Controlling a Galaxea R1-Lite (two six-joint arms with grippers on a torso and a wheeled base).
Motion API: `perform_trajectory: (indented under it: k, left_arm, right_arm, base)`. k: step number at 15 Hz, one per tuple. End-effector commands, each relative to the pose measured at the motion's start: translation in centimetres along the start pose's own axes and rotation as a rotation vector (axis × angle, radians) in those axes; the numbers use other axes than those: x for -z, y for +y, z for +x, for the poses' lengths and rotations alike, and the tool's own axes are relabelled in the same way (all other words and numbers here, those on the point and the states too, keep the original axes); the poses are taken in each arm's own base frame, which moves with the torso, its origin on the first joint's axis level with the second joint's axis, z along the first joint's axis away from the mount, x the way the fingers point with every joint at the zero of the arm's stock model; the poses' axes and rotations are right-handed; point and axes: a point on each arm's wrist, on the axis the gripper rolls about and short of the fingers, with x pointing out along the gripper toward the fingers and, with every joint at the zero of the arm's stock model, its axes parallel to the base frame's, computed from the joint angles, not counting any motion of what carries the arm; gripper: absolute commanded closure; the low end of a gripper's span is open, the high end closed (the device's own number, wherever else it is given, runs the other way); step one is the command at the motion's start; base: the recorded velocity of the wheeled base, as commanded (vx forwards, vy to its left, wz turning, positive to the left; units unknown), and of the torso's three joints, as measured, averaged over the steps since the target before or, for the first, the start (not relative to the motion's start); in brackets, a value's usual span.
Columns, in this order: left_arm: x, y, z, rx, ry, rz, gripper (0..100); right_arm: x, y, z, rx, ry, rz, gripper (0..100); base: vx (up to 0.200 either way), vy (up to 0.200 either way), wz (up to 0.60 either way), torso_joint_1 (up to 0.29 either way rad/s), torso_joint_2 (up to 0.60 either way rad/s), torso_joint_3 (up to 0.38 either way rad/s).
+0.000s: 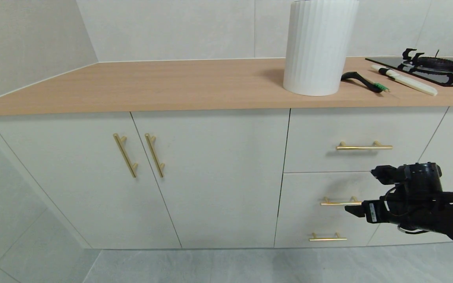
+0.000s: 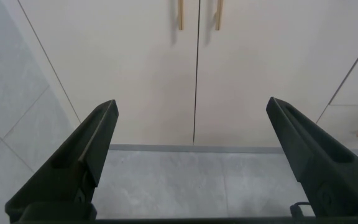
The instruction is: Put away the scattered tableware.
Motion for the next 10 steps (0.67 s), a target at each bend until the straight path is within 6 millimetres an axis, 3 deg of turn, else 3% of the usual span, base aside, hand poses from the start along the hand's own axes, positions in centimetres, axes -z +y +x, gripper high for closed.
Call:
perform_trajectory:
  k: [1,4,10]
  left_arm:
    - [0.0,0.0,0.0,-0.001,0.001,0.0,0]
    - [0.0,0.0,0.0,0.0,0.001,0.0,0]
    - [0.0,0.0,0.0,-0.001,0.001,0.0,0]
  right_arm:
    - [-0.2,-1.0,3.6,0.029,0.015,0.003,0]
    - [-0.6,-1.6,5.4,0.041,0.007,0.011,0]
    - [0.0,-2.6,6.6,0.092,-0.052,0.022,0]
  base:
    - [0.0,0.0,0.0,0.0,0.0,0.0]
    - [0.0,0.0,0.0,0.0,0.0,0.0]
    - [0.0,0.0,0.0,0.0,0.0,0.0]
